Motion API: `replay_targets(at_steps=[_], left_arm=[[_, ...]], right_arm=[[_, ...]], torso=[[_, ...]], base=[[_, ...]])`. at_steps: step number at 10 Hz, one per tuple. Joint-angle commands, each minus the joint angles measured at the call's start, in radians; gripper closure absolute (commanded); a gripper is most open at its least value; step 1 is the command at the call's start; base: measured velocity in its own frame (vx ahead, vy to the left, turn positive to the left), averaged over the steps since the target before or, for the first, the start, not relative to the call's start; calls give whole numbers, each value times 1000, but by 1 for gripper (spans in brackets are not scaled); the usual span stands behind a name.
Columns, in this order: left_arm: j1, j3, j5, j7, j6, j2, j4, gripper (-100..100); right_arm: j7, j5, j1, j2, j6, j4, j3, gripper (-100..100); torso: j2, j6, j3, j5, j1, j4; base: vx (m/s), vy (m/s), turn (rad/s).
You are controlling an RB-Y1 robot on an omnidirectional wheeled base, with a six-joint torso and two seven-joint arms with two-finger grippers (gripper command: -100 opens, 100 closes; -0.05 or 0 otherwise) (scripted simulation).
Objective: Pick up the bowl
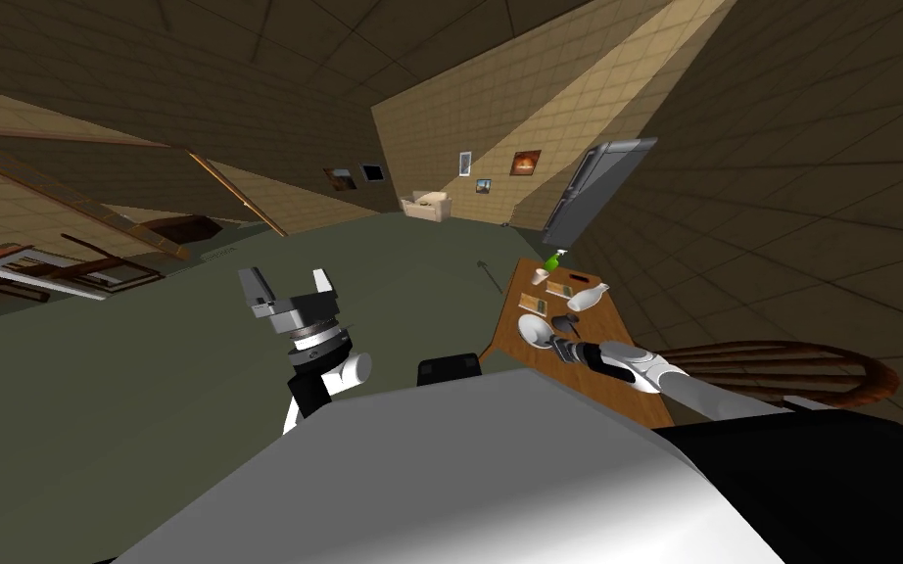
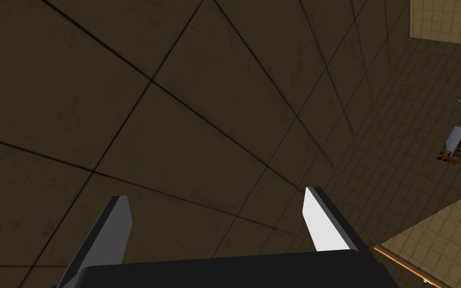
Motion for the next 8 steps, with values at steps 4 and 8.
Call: replay_targets(at_steps=[4,8], left_arm=[[0,0,0,0,0,0,0,0],[0,0,0,0,0,0,0,0]], right_arm=[[-72,133,-21,14,-42,20,-39,100],[-159,242,-49,32,-95,43,-90,100]], torso=[[0,0,0,1,0,0],[1,0,0,2,2,0]], base=[[-1,12,-52],[-2,12,-63]])
